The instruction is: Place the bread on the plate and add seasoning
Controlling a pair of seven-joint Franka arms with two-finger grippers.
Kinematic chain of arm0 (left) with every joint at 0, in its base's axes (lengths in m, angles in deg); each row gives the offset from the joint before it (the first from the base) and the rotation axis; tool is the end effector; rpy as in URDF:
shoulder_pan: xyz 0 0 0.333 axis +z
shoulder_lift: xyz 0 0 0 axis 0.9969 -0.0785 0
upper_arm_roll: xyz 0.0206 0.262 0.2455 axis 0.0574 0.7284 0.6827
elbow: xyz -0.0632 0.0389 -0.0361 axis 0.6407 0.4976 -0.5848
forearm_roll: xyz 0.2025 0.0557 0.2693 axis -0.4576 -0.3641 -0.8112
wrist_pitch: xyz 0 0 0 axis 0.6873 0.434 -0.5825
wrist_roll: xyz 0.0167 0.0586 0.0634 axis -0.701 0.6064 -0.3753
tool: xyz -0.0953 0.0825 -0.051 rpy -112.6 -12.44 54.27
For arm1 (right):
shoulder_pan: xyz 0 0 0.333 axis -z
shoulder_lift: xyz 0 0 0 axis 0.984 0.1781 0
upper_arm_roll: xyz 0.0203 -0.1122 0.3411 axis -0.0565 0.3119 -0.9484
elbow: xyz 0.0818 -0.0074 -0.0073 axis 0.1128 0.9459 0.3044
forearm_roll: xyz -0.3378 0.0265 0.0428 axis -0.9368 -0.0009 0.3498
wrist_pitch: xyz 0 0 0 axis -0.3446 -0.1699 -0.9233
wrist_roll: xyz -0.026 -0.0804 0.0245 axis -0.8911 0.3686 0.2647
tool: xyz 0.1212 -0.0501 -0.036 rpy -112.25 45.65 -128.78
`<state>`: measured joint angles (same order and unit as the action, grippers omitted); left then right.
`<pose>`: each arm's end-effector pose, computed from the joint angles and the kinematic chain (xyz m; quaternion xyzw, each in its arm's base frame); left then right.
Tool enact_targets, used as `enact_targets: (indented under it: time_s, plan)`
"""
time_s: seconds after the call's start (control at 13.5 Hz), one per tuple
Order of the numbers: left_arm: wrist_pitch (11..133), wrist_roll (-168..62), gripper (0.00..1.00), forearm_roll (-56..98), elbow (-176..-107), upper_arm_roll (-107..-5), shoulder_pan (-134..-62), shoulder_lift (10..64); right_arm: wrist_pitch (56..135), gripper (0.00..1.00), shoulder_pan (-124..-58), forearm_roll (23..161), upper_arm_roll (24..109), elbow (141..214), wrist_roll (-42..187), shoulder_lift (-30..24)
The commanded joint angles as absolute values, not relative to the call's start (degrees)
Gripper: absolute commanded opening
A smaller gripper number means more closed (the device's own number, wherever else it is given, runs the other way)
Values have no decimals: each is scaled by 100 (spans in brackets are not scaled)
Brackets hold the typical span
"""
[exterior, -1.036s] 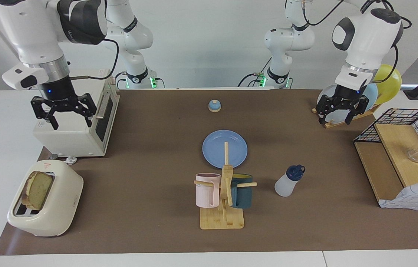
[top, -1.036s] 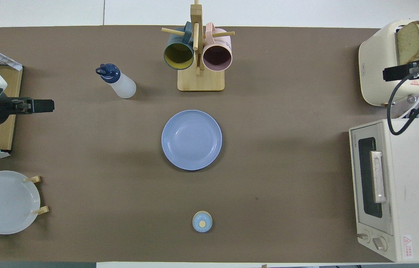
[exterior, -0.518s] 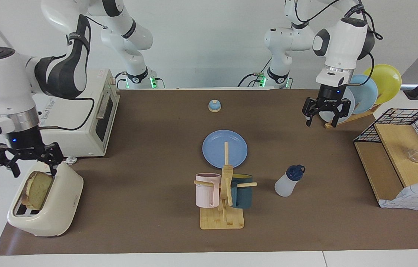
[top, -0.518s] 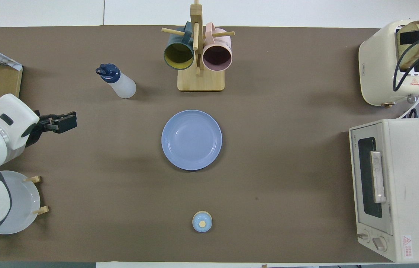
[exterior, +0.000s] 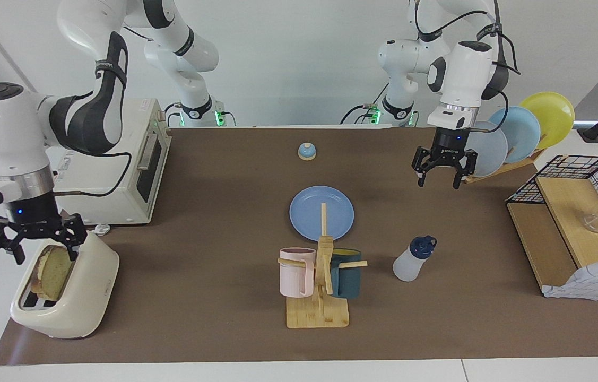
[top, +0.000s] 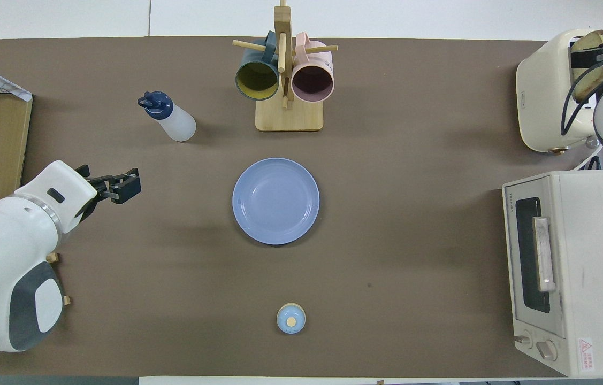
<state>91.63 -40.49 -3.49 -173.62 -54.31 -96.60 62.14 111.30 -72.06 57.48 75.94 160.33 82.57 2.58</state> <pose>0.4378 -0.0950 0.5034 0.9594 -0.0721 0.2699 0.0387 0.6755 -0.1154 0.5334 0.9703 0.0881 0.2076 0.0873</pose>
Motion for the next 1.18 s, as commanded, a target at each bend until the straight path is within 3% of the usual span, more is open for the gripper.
enact_targets:
  time_s: [0.0, 0.15, 0.37, 0.74, 1.11]
  plan:
    - [9803, -4140, 100, -381, -17670, -5439, -9754, 6040, 11193, 70, -7121, 5697, 7544, 16282, 8589, 156]
    - [10127, -4149, 100, -373, -17688, -5456, -9824, 5830, 11167, 55, -7034, 5697, 7544, 16256, 8889, 165]
    - [10733, -4201, 100, -373, -17714, -5456, -9833, 5522, 11052, 0, -6981, 5627, 7553, 16239, 9030, 156]
    - [11841, -4430, 100, -320, -17697, -5456, -9947, 4827, 10965, 0, -7060, 4695, 7518, 15977, 9312, 156]
    - [12360, -4439, 100, -4, -17556, -5448, -10043, 4405, 9676, 0, -7480, 4704, 7439, 14940, 9821, 16]
